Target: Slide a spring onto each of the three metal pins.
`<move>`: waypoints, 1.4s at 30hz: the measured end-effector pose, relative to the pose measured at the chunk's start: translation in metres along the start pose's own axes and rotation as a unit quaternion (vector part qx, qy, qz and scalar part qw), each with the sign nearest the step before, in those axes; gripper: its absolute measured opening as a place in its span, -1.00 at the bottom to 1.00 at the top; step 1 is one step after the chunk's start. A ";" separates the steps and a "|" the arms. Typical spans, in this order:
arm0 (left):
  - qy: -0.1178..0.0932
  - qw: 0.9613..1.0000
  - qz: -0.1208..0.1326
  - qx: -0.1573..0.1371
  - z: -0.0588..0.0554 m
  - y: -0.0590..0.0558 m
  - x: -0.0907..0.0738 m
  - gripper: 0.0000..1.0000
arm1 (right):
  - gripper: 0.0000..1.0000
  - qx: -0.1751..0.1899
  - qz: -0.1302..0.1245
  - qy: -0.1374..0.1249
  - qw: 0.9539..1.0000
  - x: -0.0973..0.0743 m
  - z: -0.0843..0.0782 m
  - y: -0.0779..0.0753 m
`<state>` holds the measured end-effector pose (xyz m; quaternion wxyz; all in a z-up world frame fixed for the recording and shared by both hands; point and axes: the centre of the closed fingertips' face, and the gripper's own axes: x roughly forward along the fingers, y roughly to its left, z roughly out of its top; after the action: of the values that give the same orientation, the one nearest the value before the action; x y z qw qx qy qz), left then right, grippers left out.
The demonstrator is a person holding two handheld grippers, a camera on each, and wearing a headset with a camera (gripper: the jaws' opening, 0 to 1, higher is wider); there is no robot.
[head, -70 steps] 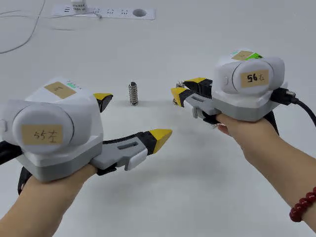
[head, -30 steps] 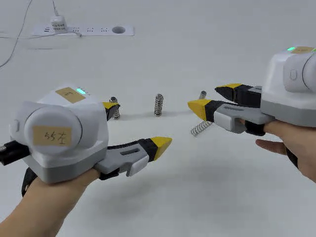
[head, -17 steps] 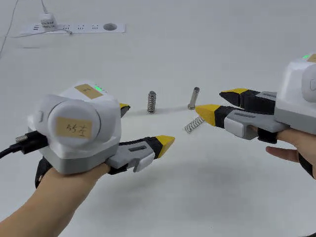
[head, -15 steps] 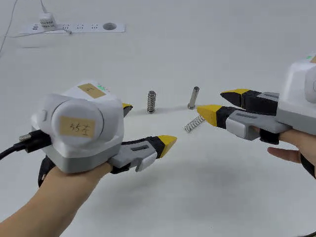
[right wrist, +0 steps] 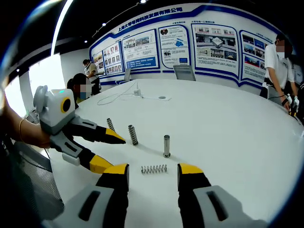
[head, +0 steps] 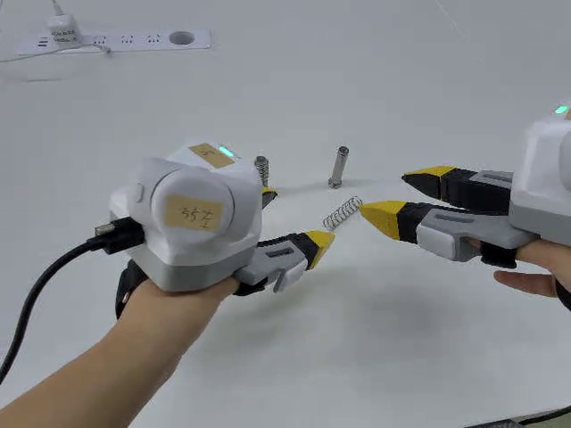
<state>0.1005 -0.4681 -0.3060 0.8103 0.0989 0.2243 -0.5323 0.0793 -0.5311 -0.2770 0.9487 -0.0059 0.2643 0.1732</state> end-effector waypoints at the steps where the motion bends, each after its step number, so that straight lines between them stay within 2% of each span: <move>1: 0.001 1.000 -0.001 -0.001 0.000 -0.001 0.002 -0.09 | -0.15 -0.001 0.000 0.001 1.000 -0.001 -0.001 0.000; 8: 0.008 1.000 -0.005 -0.002 -0.004 -0.004 0.019 -0.23 | -0.14 -0.009 0.003 0.019 1.000 -0.005 -0.011 -0.001; 13: 0.015 1.000 -0.006 -0.007 -0.008 -0.004 0.028 -0.38 | -0.15 0.009 -0.002 0.015 1.000 -0.009 -0.013 -0.004; 16: 0.017 1.000 -0.010 -0.010 -0.007 -0.008 0.033 -0.40 | -0.15 0.017 -0.004 0.011 1.000 -0.011 -0.013 -0.005; 23: 0.041 0.999 -0.011 0.004 -0.015 -0.008 0.044 -0.52 | -0.16 0.022 -0.011 0.010 1.000 -0.013 -0.013 -0.009; 30: 0.051 0.999 -0.014 0.004 -0.021 -0.009 0.050 -0.59 | -0.18 0.033 -0.017 0.009 0.999 -0.013 -0.016 -0.010; 42: 0.047 0.999 -0.014 0.023 -0.020 -0.008 0.053 -0.77 | -0.18 0.037 -0.019 0.009 0.999 -0.014 -0.016 -0.013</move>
<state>0.1061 -0.5065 -0.3477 0.7887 0.1392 0.2514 -0.5435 0.0646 -0.5490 -0.2847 0.9489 0.0223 0.2790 0.1455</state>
